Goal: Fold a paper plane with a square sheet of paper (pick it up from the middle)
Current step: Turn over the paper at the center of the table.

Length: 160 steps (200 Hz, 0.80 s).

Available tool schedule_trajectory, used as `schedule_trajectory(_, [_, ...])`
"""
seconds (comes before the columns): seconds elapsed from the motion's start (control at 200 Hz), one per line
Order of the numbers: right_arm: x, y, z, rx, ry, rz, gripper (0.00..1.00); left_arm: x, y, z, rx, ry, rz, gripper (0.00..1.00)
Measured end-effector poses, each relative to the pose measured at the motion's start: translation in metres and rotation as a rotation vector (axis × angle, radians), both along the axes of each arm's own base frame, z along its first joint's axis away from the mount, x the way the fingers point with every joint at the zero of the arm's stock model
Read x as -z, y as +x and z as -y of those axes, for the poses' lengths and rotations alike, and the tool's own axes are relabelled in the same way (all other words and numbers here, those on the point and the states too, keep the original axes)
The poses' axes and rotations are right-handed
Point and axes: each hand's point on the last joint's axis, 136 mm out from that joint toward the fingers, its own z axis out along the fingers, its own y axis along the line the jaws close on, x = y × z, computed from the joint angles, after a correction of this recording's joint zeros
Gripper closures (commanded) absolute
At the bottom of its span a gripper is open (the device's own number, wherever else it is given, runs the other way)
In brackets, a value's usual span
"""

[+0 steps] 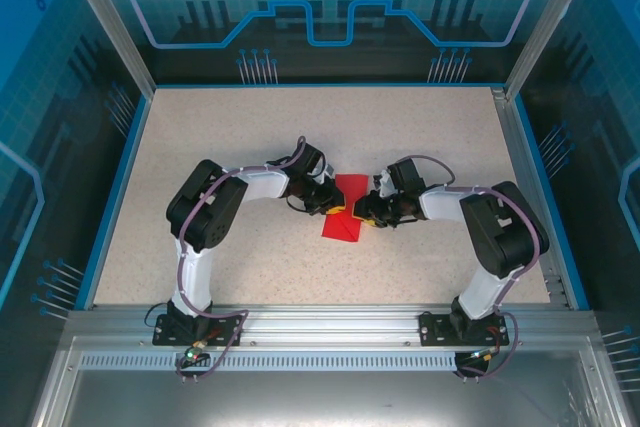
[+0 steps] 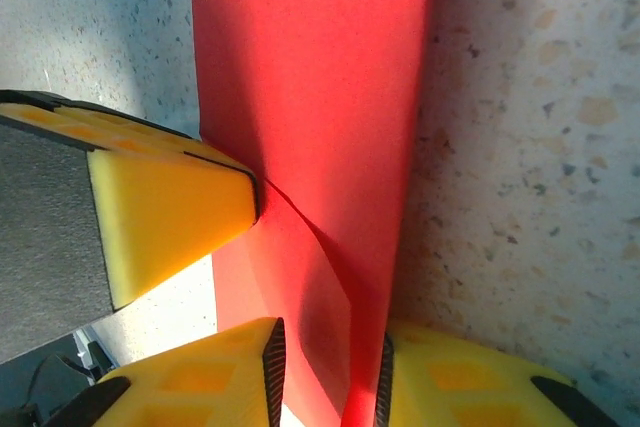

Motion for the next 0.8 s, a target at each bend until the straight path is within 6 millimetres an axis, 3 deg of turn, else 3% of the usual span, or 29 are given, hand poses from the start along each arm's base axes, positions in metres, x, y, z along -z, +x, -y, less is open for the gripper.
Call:
schedule_trajectory(0.19, [-0.002, 0.001, -0.002, -0.018, 0.012, 0.018, 0.83, -0.003, 0.002, -0.003, -0.021, 0.010, 0.035, 0.86])
schedule_trajectory(0.355, [-0.012, -0.001, -0.001, -0.047, 0.000, 0.045, 0.91, -0.019, 0.000, -0.017, -0.080, 0.042, 0.090, 0.85])
schedule_trajectory(0.57, [-0.060, 0.011, 0.003, -0.093, -0.060, 0.160, 0.91, -0.058, 0.003, -0.042, -0.186, 0.090, 0.220, 0.82])
schedule_trajectory(0.8, [-0.121, 0.024, 0.037, -0.103, -0.369, 0.300, 0.91, -0.096, 0.010, -0.075, -0.319, 0.163, 0.375, 0.80])
